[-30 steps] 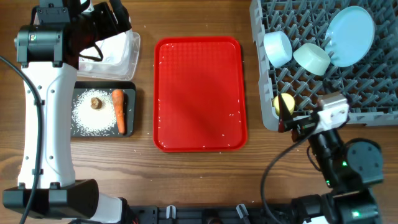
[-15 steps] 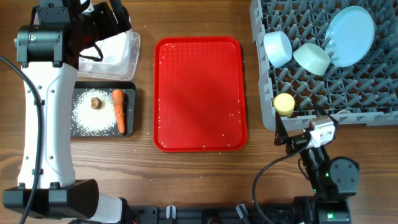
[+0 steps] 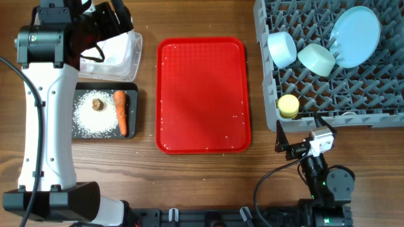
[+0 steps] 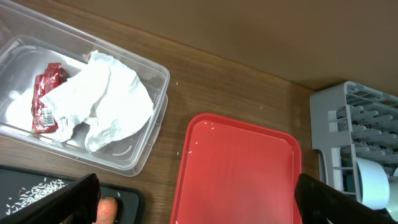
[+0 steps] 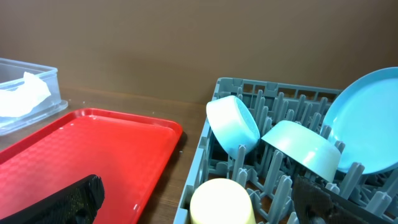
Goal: Sort waste into correct bins and load items into the dishwasher rack
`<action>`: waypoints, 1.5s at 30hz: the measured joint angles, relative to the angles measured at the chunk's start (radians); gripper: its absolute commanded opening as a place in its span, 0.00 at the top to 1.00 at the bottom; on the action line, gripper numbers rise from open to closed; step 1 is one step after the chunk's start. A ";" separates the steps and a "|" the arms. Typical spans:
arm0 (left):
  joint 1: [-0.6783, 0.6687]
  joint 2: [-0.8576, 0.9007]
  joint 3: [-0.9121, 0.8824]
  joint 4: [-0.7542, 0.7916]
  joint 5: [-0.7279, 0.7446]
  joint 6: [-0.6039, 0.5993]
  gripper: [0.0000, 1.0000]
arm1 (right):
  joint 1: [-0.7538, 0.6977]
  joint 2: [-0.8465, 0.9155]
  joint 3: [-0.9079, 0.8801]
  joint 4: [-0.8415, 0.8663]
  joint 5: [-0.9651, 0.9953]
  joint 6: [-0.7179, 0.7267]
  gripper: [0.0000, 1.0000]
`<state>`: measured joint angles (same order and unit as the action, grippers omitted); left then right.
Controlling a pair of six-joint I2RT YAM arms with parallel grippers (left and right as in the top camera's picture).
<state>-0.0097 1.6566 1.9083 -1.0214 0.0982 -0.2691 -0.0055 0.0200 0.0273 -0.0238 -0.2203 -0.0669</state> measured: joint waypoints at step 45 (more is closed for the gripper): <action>-0.017 -0.615 -1.058 1.003 -0.025 0.000 0.00 | 0.000 -0.003 -0.001 0.003 0.000 0.003 0.00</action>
<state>-0.0269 1.0420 0.8501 -0.0181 0.0734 -0.2687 -0.0055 0.0174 0.0265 -0.0208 -0.2203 -0.0643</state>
